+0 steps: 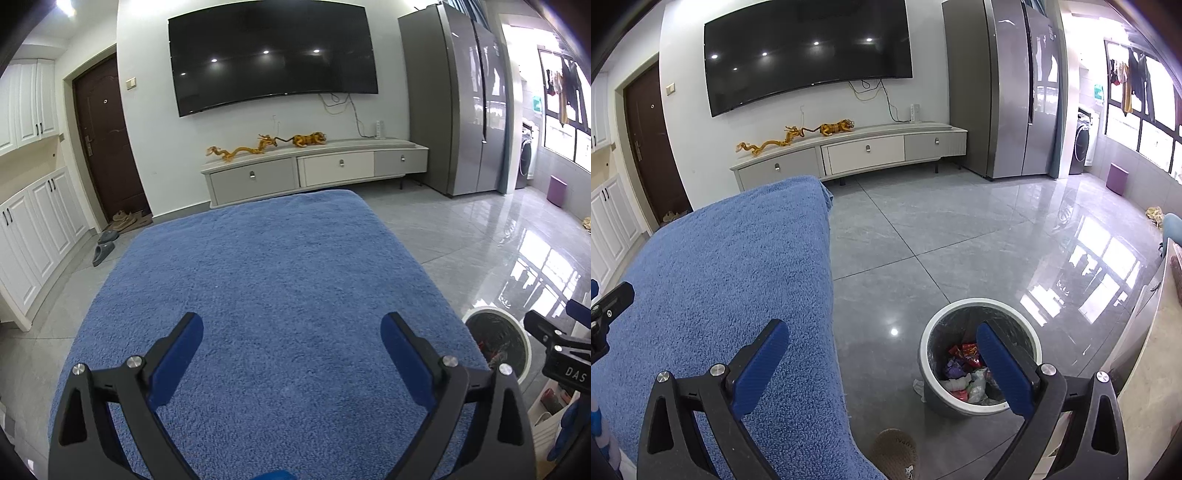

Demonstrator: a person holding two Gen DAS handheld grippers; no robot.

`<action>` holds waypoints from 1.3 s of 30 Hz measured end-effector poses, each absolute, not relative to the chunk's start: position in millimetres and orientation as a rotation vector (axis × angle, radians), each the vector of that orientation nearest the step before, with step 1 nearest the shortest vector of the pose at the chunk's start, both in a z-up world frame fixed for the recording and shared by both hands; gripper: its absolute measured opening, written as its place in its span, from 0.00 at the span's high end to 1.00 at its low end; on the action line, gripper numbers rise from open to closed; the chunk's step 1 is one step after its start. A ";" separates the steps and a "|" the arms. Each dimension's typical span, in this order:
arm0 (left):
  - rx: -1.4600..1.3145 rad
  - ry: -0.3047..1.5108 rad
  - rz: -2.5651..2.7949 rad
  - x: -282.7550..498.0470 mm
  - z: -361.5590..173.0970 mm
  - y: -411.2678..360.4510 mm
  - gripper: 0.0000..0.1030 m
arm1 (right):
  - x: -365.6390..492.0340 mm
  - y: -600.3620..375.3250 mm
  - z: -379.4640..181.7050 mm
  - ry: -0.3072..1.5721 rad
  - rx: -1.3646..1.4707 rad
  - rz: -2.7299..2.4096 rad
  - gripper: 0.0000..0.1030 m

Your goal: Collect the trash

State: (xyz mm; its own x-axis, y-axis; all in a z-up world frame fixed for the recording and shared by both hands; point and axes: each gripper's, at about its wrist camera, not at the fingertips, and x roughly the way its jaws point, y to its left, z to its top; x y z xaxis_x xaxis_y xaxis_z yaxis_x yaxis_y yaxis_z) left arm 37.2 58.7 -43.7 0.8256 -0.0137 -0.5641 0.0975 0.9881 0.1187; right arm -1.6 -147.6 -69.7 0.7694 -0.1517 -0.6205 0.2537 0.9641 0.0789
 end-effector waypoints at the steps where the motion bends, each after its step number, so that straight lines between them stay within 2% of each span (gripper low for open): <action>1: 0.144 0.596 -0.054 37.7 -43.6 59.8 0.05 | -1.8 -147.6 -69.7 0.657 0.162 -0.220 0.00; 39: 0.133 0.609 -0.009 45.2 -50.7 75.2 0.05 | -2.0 -147.9 -67.0 0.636 0.143 -0.247 0.00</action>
State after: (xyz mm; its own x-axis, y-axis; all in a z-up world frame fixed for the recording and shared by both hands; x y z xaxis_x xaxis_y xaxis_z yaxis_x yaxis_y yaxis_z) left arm 45.2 75.2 -50.7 0.8203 0.0308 -0.5711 0.0479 0.9913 0.1223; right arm -2.0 -147.9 -67.0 0.7764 -0.1837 -0.6029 0.2714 0.9608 0.0567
